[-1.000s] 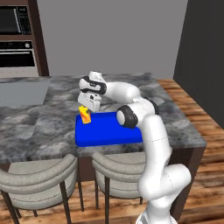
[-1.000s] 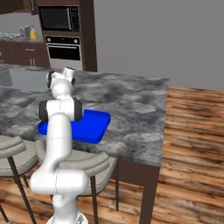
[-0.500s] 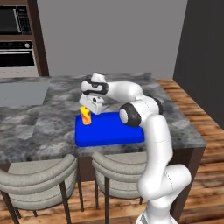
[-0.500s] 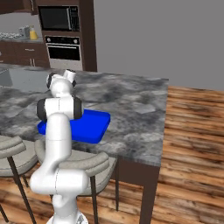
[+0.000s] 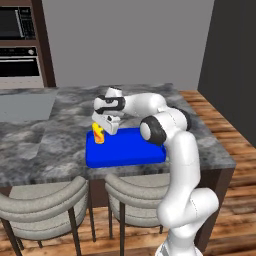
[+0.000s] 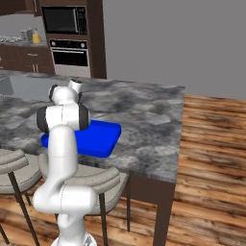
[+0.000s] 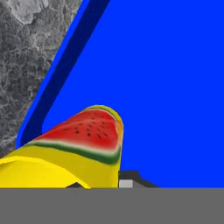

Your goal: There is a tray on the dining counter. Grab the cup, mug, and pitcher and place them on the tray. The pitcher may be placed next to the tray if it cannot fit the tray.

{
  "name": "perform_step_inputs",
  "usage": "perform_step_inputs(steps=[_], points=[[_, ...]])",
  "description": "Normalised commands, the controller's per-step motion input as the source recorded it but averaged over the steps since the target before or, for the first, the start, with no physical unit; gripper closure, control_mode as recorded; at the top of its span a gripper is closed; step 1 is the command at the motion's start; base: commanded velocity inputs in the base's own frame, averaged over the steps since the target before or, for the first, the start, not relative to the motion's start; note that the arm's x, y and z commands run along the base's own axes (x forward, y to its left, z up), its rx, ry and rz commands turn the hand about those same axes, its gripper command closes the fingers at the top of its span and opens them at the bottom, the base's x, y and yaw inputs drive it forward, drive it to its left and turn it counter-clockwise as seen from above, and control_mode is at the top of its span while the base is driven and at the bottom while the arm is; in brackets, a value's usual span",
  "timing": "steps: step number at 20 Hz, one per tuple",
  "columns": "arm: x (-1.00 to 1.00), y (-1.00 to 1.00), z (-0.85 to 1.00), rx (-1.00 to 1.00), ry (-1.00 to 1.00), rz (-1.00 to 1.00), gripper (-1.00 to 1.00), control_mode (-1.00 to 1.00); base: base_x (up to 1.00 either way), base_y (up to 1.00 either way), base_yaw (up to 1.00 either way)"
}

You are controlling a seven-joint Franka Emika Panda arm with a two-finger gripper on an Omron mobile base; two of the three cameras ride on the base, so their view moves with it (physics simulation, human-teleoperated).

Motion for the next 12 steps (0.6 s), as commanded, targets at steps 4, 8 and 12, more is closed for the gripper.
perform_step_inputs(steps=[4, 8, 12], points=[[0.0, 0.0, 0.0, 0.0, 0.0, 0.0, -1.0, -1.0, 0.0, 0.0, 0.0], [0.0, 0.0, 0.0, 0.0, 0.0, 0.0, -1.0, -1.0, 0.0, 0.0, 0.0], [0.0, 0.0, 0.0, 0.0, 0.0, 0.0, -1.0, -1.0, 0.0, 0.0, 0.0]])
